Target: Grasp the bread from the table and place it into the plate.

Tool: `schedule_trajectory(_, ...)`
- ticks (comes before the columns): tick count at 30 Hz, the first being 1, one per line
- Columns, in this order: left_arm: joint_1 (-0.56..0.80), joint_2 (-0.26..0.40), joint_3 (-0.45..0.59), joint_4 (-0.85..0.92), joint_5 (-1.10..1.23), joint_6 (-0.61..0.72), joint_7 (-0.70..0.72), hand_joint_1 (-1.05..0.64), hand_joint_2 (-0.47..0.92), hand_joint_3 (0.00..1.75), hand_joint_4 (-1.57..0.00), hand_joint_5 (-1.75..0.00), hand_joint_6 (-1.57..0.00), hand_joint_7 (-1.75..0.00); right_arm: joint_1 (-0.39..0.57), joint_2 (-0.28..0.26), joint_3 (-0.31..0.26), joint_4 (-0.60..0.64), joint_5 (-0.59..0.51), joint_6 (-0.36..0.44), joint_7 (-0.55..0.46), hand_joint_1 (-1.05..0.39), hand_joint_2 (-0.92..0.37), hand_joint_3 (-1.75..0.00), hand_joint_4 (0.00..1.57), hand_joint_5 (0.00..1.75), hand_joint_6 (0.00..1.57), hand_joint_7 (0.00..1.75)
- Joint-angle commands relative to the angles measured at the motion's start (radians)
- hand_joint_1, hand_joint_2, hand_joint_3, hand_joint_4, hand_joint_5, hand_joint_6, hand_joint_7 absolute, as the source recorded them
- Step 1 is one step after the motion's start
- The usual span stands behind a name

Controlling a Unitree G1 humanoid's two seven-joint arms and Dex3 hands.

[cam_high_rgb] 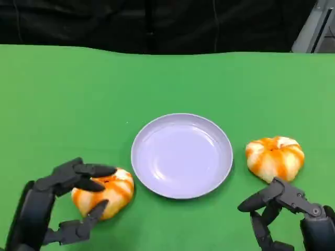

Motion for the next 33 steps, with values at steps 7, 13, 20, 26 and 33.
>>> schedule_trajectory(7,-0.021,0.11,-0.056,-0.095,0.371,0.263,0.054,-0.58,0.9,0.01,-0.1,-0.47,-0.21,0.0,-0.003,0.006,0.014,-0.002,-0.005,0.005,-0.015,-0.14,-0.46,-1.14,0.68,1.63,0.69,1.21)
schedule_trajectory(13,-0.044,0.142,-0.146,-0.186,0.578,0.474,-0.003,-0.58,0.91,0.01,-0.16,-0.48,-0.18,-0.01,-0.009,0.007,0.02,-0.001,-0.004,0.011,-0.014,-0.14,-0.46,-1.13,0.68,1.64,0.69,1.21)
schedule_trajectory(20,-0.128,0.162,-0.264,-0.145,0.691,0.595,-0.041,-0.55,0.88,0.0,-0.17,-0.5,-0.23,-0.02,-0.012,0.007,0.023,0.006,-0.007,0.012,-0.02,-0.14,-0.47,-1.13,0.7,1.64,0.7,1.2)
schedule_trajectory(26,-0.246,0.157,-0.377,-0.005,0.764,0.687,-0.078,-0.56,0.91,0.0,-0.27,-0.39,-0.3,-0.02,-0.013,0.01,0.025,0.007,-0.014,0.018,-0.025,-0.13,-0.46,-1.14,0.7,1.62,0.7,1.19)
schedule_trajectory(33,-0.351,0.156,-0.428,0.259,0.691,0.619,0.057,-0.24,0.92,0.06,-0.72,-0.57,-0.74,-0.12,-0.008,0.011,0.032,0.006,-0.017,0.017,-0.028,-0.13,-0.46,-1.15,0.69,1.61,0.7,1.19)
